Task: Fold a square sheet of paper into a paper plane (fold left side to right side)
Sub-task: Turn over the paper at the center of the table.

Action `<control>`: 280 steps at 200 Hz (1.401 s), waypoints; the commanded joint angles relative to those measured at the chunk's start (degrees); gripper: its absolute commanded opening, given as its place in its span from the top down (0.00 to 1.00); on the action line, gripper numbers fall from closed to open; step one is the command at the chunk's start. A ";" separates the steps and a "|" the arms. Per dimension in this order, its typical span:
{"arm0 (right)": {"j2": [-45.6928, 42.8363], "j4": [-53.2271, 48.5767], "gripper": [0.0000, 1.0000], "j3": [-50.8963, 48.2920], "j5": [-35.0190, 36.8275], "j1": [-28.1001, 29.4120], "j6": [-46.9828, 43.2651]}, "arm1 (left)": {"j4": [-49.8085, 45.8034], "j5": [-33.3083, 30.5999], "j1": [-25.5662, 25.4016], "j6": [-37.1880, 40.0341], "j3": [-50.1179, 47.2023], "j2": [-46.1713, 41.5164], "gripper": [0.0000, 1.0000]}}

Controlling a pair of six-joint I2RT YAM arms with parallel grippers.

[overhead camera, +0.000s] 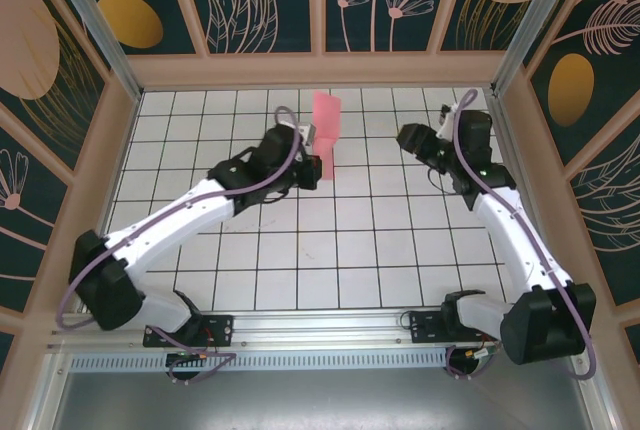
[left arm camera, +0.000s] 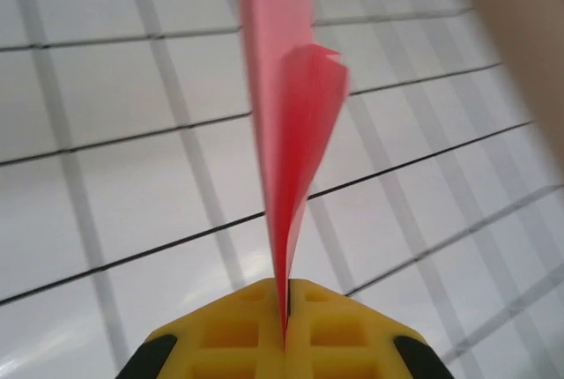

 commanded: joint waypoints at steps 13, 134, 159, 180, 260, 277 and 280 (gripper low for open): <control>-5.17 -7.64 0.41 -6.25 9.71 -4.94 -5.03 | -31.00 -25.09 -4.40 -1.71 9.30 12.23 0.95; -7.14 -4.48 0.41 -13.25 -1.00 -12.92 -5.61 | -47.96 -19.42 -10.87 -2.71 35.07 46.38 0.68; -5.77 -3.86 0.41 -13.73 -2.32 -12.85 -5.63 | -46.19 -13.20 -10.84 1.79 44.03 50.55 0.57; -5.36 -3.02 0.38 -15.20 -3.42 -12.91 -6.02 | -45.94 -10.06 -10.50 4.43 51.66 52.22 0.37; 5.99 15.28 0.39 -15.73 -15.62 1.29 0.56 | -16.31 6.70 2.13 6.05 27.99 26.35 0.20; 11.39 20.52 0.39 -14.07 -15.69 6.50 3.49 | -3.87 13.66 7.85 3.06 12.94 16.41 0.18; 12.60 21.08 0.39 -13.47 -15.48 7.47 3.71 | -1.56 14.73 8.94 2.31 10.41 14.77 0.17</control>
